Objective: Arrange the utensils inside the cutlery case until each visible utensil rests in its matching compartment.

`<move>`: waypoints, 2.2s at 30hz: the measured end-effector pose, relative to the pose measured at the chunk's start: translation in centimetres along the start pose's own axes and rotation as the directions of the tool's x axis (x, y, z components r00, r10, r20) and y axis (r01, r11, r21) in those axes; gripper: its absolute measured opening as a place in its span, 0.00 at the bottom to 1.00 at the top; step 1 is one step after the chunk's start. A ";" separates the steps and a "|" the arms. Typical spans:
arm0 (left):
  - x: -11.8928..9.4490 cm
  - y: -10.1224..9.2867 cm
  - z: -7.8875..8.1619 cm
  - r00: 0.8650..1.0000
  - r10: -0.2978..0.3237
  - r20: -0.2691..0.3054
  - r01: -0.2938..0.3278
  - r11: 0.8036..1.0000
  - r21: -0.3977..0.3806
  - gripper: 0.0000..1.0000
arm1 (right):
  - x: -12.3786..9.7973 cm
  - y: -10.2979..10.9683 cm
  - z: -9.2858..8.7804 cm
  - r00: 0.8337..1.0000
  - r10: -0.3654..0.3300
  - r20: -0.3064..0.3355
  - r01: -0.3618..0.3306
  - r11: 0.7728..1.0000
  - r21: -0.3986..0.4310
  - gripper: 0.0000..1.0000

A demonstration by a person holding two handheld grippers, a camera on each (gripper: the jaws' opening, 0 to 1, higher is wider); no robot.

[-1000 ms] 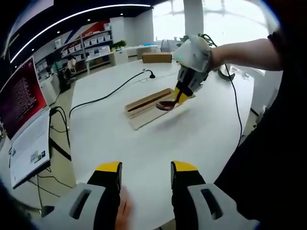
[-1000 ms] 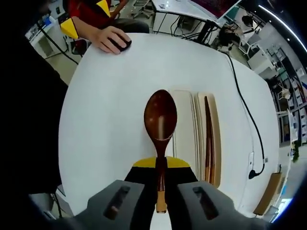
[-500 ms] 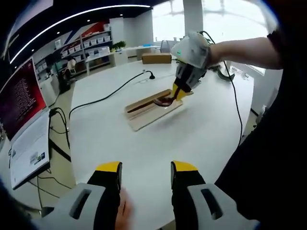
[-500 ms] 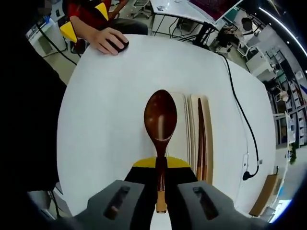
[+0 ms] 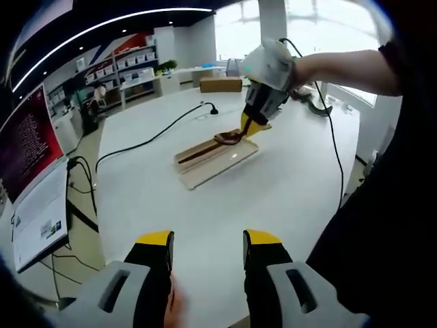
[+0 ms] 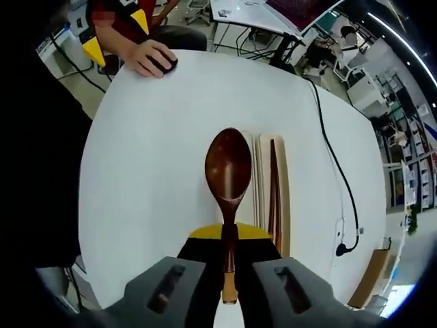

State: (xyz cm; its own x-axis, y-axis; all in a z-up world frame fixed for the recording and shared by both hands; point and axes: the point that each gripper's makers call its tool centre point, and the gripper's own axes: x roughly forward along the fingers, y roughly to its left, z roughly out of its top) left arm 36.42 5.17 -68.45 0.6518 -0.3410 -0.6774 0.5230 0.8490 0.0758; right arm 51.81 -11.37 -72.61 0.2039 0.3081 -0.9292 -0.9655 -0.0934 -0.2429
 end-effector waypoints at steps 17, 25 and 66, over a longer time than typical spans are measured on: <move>-0.4 0.2 -0.1 1.000 0.004 -0.008 -0.003 1.000 0.005 0.42 | -0.6 -1.4 0.5 1.000 -0.016 -0.004 0.016 0.999 -0.030 0.00; -0.7 0.5 0.1 1.000 0.013 0.001 -0.013 1.000 0.007 0.42 | -1.0 -2.1 0.8 1.000 -0.029 0.000 0.029 0.999 -0.032 0.00; 1.0 1.0 -1.2 0.999 0.003 -0.048 -0.005 0.999 -0.048 0.42 | 2.5 -6.7 1.1 0.998 -0.055 0.018 0.055 0.998 -0.030 0.00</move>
State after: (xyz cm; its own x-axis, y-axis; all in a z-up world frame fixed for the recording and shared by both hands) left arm 36.93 6.21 -69.93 0.6259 -0.3187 -0.7118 0.4926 0.8691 0.0440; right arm 58.58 -8.98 -72.97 0.2538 0.3296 -0.9094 -0.9475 -0.1043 -0.3022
